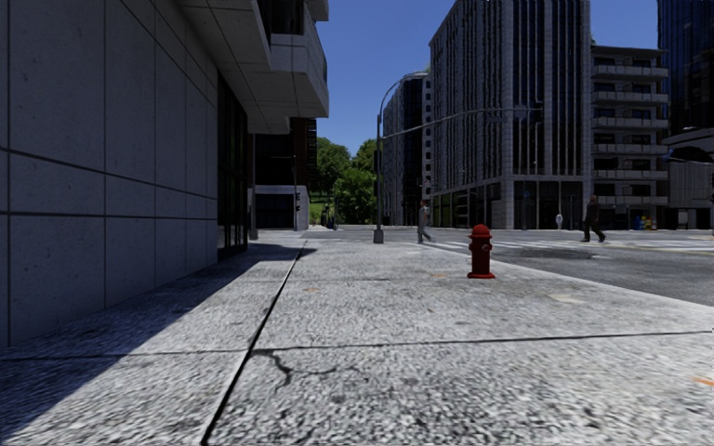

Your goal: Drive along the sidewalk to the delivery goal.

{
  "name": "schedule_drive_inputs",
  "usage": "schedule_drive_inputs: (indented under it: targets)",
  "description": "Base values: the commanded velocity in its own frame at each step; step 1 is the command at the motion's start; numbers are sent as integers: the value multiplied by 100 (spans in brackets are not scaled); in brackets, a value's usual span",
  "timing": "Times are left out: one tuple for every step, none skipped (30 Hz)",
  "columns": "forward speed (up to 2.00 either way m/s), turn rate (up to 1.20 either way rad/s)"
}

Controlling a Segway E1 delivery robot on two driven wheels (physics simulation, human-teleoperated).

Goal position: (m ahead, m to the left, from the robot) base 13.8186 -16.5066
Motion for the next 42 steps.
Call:
schedule_drive_inputs:
  targets:
    - [200,0]
    - [200,0]
    - [200,0]
    - [200,0]
    - [200,0]
    - [200,0]
    - [200,0]
    - [200,0]
    - [200,0]
    - [200,0]
    - [200,0]
    - [200,0]
    - [200,0]
    - [200,0]
    - [200,0]
    - [200,0]
    - [200,0]
    - [200,0]
    - [200,0]
    - [200,0]
    - [200,0]
    - [200,0]
    - [200,0]
    - [200,0]
    - [200,0]
    - [200,0]
    - [200,0]
    - [200,0]
    - [200,0]
    - [200,0]
    - [200,0]
    - [200,0]
    - [200,0]
    - [200,0]
    - [200,0]
    - [200,0]
    - [200,0]
    - [200,0]
    - [200,0]
    - [200,0]
    - [200,0]
    - [200,0]
